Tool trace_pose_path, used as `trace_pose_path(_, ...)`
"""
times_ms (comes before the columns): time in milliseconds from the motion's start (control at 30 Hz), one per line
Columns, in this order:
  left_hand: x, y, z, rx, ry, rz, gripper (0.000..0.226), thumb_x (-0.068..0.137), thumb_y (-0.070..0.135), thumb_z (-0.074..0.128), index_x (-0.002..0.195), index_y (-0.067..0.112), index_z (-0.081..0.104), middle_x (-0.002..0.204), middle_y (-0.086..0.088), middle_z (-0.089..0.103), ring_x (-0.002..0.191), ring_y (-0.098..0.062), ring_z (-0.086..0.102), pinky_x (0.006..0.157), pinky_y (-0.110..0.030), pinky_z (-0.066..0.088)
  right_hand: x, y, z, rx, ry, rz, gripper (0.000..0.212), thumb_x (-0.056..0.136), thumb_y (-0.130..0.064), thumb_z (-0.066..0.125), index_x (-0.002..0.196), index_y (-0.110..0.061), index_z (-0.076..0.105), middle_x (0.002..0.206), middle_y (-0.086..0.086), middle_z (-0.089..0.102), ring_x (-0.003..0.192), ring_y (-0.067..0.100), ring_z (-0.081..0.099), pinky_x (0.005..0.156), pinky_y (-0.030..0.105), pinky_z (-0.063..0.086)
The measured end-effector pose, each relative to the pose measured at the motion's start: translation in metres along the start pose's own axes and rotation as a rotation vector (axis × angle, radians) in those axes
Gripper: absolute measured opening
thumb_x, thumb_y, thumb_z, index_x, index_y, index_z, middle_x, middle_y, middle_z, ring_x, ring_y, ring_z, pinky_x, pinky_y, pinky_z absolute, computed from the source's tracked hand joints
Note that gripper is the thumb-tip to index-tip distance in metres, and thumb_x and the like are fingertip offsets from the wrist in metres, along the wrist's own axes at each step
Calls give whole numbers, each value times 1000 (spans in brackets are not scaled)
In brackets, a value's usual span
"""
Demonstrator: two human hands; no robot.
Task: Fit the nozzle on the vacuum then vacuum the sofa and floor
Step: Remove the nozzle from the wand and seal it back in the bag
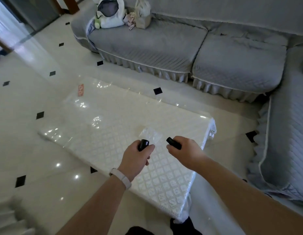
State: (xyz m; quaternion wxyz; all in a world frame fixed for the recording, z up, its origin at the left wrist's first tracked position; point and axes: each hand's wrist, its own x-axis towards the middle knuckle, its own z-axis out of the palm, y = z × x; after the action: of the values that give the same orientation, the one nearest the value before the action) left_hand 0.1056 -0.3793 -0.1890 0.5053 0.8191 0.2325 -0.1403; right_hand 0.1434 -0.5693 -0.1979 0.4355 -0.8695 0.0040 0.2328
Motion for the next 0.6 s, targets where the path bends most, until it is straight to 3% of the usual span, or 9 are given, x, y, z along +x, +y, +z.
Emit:
trace_pose_path(167,53,-16,5,143,-43,-1,34,92,33,68,101,3,53,76,-3,53,66,-18,61,48,-15,42,46,16,8,-19,-42,71,33,90,-36,62,66,-21,45,58,-6,45,50,13,39,49,27,35)
trace_pose_path(367,131,-68,27,109,-151,-102,32,96,32,62,109,4,54,101,-27,65,74,-21,64,58,-24,47,97,56,51,25,-60,231,33,91,-40,60,72,-17,48,62,-5,46,52,14,40,50,27,35)
trace_pose_path(433,157,-88,40,106,-207,-122,28,96,32,62,107,7,55,104,-25,66,75,-20,66,62,-28,48,114,73,69,66,-43,289,32,92,-40,61,74,-16,50,61,-5,47,51,13,41,47,25,35)
trace_pose_path(600,216,-148,72,121,-293,-165,18,96,33,61,103,17,56,87,-10,63,73,-20,60,57,-30,46,166,117,117,80,-39,349,34,92,-40,60,69,-20,45,59,-7,45,49,12,39,47,25,34)
